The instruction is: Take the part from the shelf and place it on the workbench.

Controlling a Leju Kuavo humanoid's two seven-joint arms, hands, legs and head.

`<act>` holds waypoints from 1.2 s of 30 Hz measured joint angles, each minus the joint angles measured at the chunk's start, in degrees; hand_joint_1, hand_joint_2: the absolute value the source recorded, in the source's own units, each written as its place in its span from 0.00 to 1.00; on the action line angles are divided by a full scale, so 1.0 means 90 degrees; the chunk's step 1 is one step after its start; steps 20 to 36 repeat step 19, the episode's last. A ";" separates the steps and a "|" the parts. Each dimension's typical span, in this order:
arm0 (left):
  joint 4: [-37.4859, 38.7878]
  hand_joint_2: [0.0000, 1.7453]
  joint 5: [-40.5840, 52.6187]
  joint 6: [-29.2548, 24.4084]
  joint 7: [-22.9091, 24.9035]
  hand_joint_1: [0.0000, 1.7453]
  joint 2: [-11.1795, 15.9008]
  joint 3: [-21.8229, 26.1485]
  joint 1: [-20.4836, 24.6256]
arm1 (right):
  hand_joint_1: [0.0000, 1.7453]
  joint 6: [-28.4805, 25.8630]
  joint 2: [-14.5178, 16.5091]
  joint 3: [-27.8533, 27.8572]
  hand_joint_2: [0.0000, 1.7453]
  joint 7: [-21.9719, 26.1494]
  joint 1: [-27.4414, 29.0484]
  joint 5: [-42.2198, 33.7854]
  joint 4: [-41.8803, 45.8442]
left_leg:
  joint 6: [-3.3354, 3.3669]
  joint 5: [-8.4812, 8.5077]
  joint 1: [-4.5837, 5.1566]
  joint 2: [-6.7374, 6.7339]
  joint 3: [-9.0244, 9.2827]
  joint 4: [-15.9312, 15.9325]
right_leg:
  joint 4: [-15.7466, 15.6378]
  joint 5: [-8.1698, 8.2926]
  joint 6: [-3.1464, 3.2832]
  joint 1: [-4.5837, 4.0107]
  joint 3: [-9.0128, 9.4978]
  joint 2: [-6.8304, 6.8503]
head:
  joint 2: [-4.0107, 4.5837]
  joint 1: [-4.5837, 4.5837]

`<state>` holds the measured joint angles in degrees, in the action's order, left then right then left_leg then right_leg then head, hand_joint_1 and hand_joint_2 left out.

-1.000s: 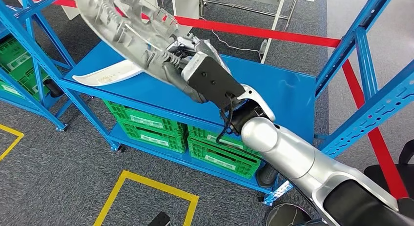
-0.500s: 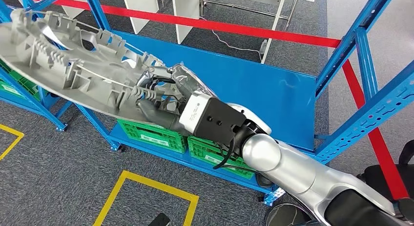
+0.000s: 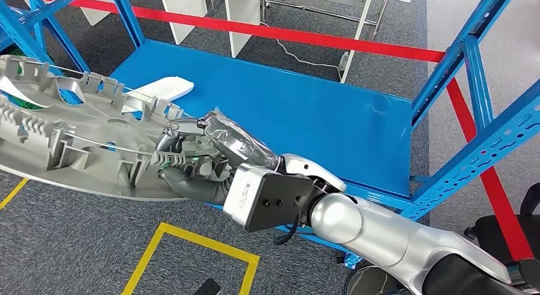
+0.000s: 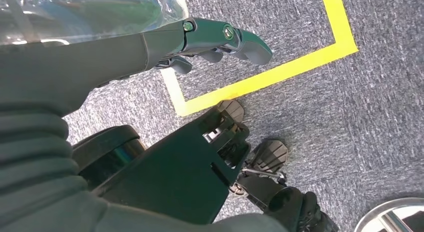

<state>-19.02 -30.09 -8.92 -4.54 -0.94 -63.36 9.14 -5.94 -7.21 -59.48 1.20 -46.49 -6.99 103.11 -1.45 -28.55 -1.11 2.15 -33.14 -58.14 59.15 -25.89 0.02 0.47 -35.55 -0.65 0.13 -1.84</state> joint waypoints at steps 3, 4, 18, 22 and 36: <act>0.0000 1.00 -0.0002 0.0000 -0.0010 0.00 0.0000 0.0000 -0.0002 | 1.00 0.0000 0.0000 -0.0003 1.00 0.0001 0.0003 0.0000 0.0024 | 0.0000 0.0000 0.0000 0.0000 0.0000 0.0000 | 0.0000 0.0000 0.0000 0.0000 0.0000 0.0000 | 0.0000 0.0000; 0.0000 1.00 -0.0003 0.0000 -0.0012 0.00 0.0000 0.0000 -0.0002 | 1.00 0.0000 0.0000 -0.0004 1.00 0.0000 0.0004 0.0000 0.0028 | 0.0000 0.0000 0.0000 0.0000 0.0000 0.0000 | 0.0000 0.0000 0.0000 0.0000 0.0000 0.0000 | 0.0000 -0.0001; 0.0000 1.00 -0.0101 0.0000 -0.0056 0.00 0.0002 0.0000 -0.0004 | 1.00 0.0002 0.0000 -0.0033 1.00 0.0004 0.0031 0.0000 0.0108 | 0.0000 -0.0001 0.0000 0.0000 0.0000 0.0000 | 0.0000 0.0000 0.0000 0.0000 0.0000 0.0000 | 0.0000 0.0000; 0.0000 1.00 -0.0107 0.0000 -0.0056 0.00 0.0002 0.0000 -0.0005 | 1.00 0.0002 0.0000 -0.0037 1.00 0.0005 0.0031 0.0000 0.0111 | 0.0000 -0.0001 0.0000 0.0000 0.0000 0.0000 | 0.0000 0.0000 0.0000 0.0000 0.0000 0.0000 | 0.0000 0.0000; 0.0000 1.00 -0.0107 0.0000 -0.0056 0.00 0.0002 0.0000 -0.0005 | 1.00 0.0002 0.0000 -0.0037 1.00 0.0005 0.0031 0.0000 0.0111 | 0.0000 -0.0001 0.0000 0.0000 0.0000 0.0000 | 0.0000 0.0000 0.0000 0.0000 0.0000 0.0000 | 0.0000 0.0000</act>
